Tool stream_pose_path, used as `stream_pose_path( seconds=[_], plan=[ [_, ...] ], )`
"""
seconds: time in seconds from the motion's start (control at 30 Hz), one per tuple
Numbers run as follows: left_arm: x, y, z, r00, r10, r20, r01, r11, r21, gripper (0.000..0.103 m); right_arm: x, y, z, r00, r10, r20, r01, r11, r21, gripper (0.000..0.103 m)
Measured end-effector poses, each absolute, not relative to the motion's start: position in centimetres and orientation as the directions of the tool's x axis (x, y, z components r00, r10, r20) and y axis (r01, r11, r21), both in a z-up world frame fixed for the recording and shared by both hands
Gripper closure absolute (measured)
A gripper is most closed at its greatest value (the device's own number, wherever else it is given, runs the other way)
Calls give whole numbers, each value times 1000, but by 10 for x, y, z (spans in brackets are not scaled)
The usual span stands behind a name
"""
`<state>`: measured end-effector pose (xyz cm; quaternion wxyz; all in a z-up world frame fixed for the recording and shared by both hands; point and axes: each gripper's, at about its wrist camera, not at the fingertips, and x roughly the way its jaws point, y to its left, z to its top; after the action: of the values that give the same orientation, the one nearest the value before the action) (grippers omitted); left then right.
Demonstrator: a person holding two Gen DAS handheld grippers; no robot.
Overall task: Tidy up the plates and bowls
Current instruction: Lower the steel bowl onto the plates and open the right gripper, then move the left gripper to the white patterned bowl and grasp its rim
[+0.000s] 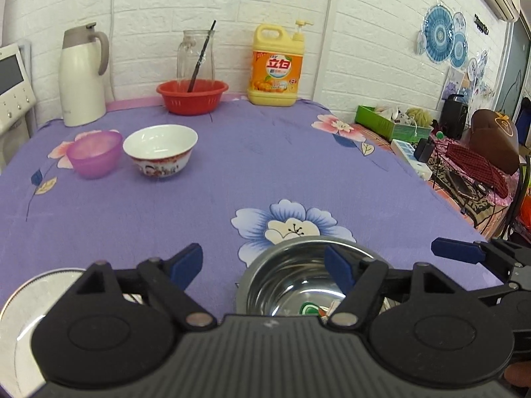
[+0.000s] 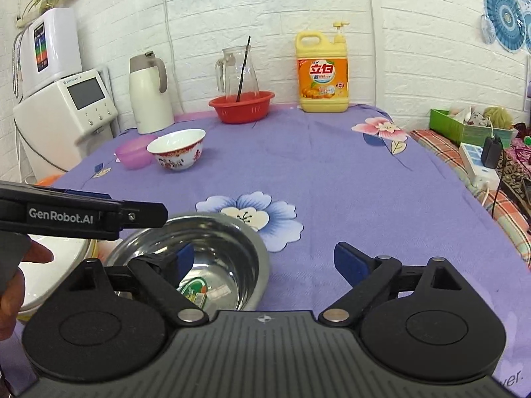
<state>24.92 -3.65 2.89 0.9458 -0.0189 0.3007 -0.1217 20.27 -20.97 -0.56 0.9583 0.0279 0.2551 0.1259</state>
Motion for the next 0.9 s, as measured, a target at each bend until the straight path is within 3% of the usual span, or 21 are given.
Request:
stream_pose_path(
  seconds=[0.73, 0.9],
  plan=[
    [296, -1, 31, 801, -175, -573, 148, 984, -94, 29, 305, -185, 86, 864, 263, -428, -380, 900, -214, 0],
    [317, 16, 31, 802, -137, -581, 107, 991, -86, 29, 348, -164, 107, 846, 323, -424, -433, 881, -191, 0]
  ],
)
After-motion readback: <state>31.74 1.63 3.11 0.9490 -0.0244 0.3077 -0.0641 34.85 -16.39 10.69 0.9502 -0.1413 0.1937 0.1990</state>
